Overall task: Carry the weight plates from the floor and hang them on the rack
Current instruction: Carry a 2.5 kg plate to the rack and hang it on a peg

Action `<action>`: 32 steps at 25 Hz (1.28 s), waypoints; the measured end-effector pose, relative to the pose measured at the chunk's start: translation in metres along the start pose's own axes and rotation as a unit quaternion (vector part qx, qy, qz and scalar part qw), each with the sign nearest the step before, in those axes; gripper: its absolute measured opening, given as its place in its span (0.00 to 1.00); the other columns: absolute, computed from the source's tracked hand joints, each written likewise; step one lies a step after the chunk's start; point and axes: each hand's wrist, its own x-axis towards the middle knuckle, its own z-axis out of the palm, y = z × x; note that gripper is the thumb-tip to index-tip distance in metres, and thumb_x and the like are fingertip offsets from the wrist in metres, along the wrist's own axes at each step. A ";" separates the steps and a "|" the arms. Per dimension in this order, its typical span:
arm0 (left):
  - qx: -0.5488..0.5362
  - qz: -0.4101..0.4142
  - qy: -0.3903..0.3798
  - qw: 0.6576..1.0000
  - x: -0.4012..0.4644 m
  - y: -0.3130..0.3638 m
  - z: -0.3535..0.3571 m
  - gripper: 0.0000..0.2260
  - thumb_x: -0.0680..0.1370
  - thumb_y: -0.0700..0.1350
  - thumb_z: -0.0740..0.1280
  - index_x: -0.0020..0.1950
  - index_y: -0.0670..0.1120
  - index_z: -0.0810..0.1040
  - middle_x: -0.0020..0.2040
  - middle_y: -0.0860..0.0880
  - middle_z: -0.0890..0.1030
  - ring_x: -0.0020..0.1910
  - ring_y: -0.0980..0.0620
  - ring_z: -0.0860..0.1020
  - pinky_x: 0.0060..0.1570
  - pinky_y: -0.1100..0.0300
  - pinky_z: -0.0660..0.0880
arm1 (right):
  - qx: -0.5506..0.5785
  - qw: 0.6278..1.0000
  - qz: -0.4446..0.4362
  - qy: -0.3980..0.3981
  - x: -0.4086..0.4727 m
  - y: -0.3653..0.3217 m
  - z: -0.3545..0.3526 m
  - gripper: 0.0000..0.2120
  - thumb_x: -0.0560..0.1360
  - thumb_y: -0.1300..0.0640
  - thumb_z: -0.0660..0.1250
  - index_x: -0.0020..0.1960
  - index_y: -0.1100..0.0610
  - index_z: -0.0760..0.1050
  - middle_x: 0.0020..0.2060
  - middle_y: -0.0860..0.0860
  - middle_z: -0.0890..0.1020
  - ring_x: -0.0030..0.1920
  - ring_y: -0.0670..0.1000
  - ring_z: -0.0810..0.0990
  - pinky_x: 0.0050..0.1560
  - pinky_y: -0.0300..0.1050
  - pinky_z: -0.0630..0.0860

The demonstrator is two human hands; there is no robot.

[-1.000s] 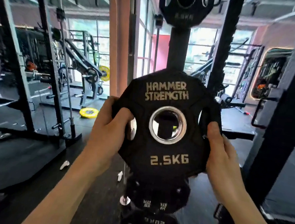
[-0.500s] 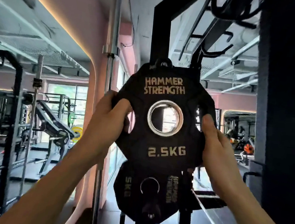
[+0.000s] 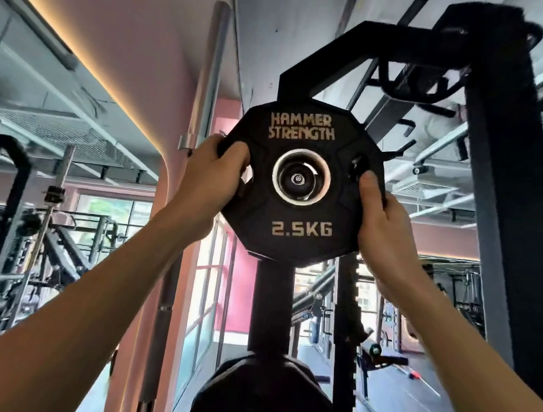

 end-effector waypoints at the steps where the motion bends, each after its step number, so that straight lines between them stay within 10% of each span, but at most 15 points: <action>1: 0.005 0.007 -0.001 1.000 0.005 -0.005 0.001 0.05 0.76 0.40 0.59 0.40 0.47 0.68 0.30 0.50 0.68 0.25 0.54 0.67 0.26 0.64 0.65 | -0.003 1.000 -0.006 0.005 0.007 0.008 0.002 0.16 0.80 0.38 0.55 0.49 0.48 0.74 0.49 0.48 0.84 0.48 0.46 0.84 0.51 0.48 0.81; 19: 0.012 -0.049 -0.042 0.998 0.060 -0.106 0.026 0.07 0.80 0.40 0.60 0.54 0.43 0.76 0.39 0.49 0.78 0.25 0.64 0.76 0.24 0.71 0.71 | 0.038 0.997 0.060 -0.039 0.067 0.104 0.022 0.16 0.81 0.44 0.59 0.62 0.52 0.73 0.53 0.50 0.83 0.52 0.50 0.83 0.53 0.53 0.81; 32: 0.090 -0.018 -0.032 0.995 0.060 -0.126 0.028 0.08 0.81 0.44 0.60 0.60 0.46 0.67 0.43 0.50 0.75 0.41 0.53 0.76 0.36 0.61 0.70 | 0.043 0.997 0.050 -0.045 0.066 0.122 0.027 0.15 0.81 0.43 0.58 0.63 0.47 0.73 0.56 0.48 0.83 0.55 0.48 0.83 0.58 0.54 0.79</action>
